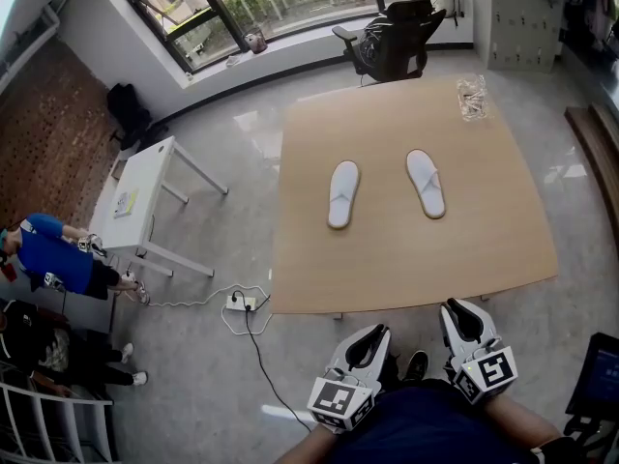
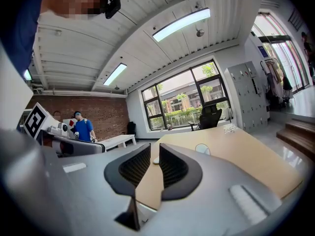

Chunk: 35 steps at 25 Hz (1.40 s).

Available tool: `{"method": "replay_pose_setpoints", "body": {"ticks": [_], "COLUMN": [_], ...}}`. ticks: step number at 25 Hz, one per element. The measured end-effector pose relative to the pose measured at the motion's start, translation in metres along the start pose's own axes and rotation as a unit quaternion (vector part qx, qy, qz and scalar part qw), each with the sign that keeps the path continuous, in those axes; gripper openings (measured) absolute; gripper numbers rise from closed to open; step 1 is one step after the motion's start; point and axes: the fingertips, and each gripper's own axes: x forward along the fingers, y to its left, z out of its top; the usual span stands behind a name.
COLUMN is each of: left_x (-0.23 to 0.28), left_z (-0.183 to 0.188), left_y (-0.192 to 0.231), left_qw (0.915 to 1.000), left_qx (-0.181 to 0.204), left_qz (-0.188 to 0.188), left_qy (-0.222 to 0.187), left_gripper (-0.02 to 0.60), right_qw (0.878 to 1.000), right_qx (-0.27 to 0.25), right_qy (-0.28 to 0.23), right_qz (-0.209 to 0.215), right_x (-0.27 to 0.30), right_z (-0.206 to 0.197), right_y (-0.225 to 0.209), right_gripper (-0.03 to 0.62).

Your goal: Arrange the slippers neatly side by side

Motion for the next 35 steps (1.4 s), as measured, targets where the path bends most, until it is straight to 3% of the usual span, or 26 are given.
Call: {"method": "replay_pose_setpoints", "body": {"ticks": [13,19,26,35], "left_x": [0.075,0.097,0.126,0.174], "left_z": [0.027,0.051,0.048,0.037], "left_y": [0.073,0.122,0.178,0.234], "left_qw": [0.9986,0.9987,0.9992,0.9991], "left_qx": [-0.001,-0.009,-0.012,0.035], "left_qz": [-0.052,-0.049,-0.038,-0.001], "left_qy": [-0.013,-0.009,0.006,0.026], "left_gripper": [0.038,0.038,0.038,0.038], "right_qw": [0.999,0.998,0.996,0.990], "right_qx": [-0.013,-0.008,-0.024,-0.042], "right_qy": [0.009,0.010,0.029,0.069], "right_qz": [-0.043,-0.056,-0.087,-0.117], "right_x": [0.093,0.139,0.178,0.215], "right_z": [0.016,0.022,0.007,-0.014], "right_y": [-0.032,-0.036,-0.062,-0.131], "right_gripper": [0.061,0.063,0.061,0.063]}}
